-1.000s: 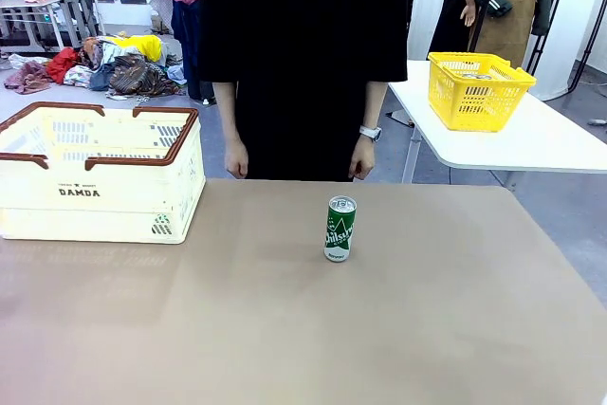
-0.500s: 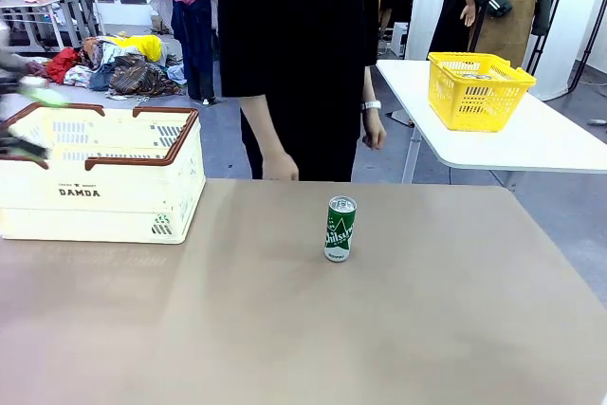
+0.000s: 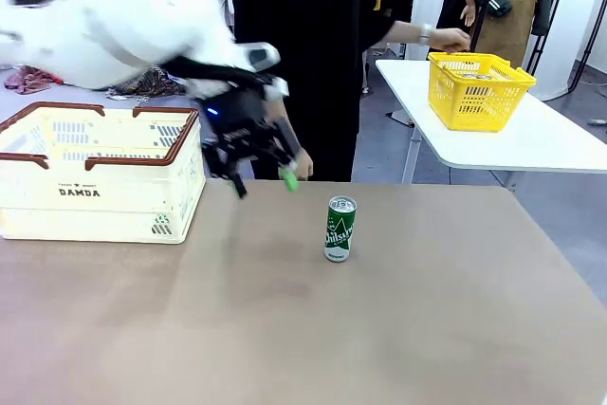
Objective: Place the drinks into the Shopping basket.
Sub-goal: Pick up one drink and place it into the Shopping basket.
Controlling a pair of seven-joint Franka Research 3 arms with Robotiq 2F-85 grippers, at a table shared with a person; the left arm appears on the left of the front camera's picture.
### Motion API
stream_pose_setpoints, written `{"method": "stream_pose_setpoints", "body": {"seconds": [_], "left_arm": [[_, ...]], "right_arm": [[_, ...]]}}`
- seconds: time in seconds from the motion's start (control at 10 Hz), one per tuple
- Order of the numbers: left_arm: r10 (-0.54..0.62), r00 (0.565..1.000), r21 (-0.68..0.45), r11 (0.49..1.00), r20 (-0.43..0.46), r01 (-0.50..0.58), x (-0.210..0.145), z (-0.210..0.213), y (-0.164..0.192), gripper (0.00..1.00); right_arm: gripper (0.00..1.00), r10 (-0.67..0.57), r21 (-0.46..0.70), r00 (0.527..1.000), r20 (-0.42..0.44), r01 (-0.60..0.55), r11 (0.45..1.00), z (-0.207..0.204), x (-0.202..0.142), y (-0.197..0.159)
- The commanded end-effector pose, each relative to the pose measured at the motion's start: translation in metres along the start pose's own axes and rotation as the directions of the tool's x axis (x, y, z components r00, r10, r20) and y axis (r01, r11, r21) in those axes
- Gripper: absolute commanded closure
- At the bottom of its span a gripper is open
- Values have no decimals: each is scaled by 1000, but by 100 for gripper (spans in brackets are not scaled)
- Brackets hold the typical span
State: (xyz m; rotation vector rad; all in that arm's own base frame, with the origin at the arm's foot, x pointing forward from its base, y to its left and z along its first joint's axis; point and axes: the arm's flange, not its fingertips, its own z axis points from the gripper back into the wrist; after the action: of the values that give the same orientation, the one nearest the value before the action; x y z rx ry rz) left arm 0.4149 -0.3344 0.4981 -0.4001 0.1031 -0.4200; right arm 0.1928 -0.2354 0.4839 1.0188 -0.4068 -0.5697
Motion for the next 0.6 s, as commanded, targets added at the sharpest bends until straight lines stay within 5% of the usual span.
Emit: {"method": "stream_pose_setpoints", "body": {"seconds": [0.0, 0.1, 0.5], "left_arm": [[-33, 994, -42, 999, -104, 29, 29, 7, 6, 0], [0, 1000, 0, 1000, 0, 0, 0, 0, 0, 0], [-20, 1000, 2, 1000, -18, 20, 19, -5, -3, 0]], "right_arm": [[0, 22, 13, 1000, 4, -22, 1000, 1, 1, 0], [0, 22, 13, 1000, 4, -22, 1000, 1, 1, 0], [0, 22, 13, 1000, 4, -22, 1000, 1, 1, 0]]}}
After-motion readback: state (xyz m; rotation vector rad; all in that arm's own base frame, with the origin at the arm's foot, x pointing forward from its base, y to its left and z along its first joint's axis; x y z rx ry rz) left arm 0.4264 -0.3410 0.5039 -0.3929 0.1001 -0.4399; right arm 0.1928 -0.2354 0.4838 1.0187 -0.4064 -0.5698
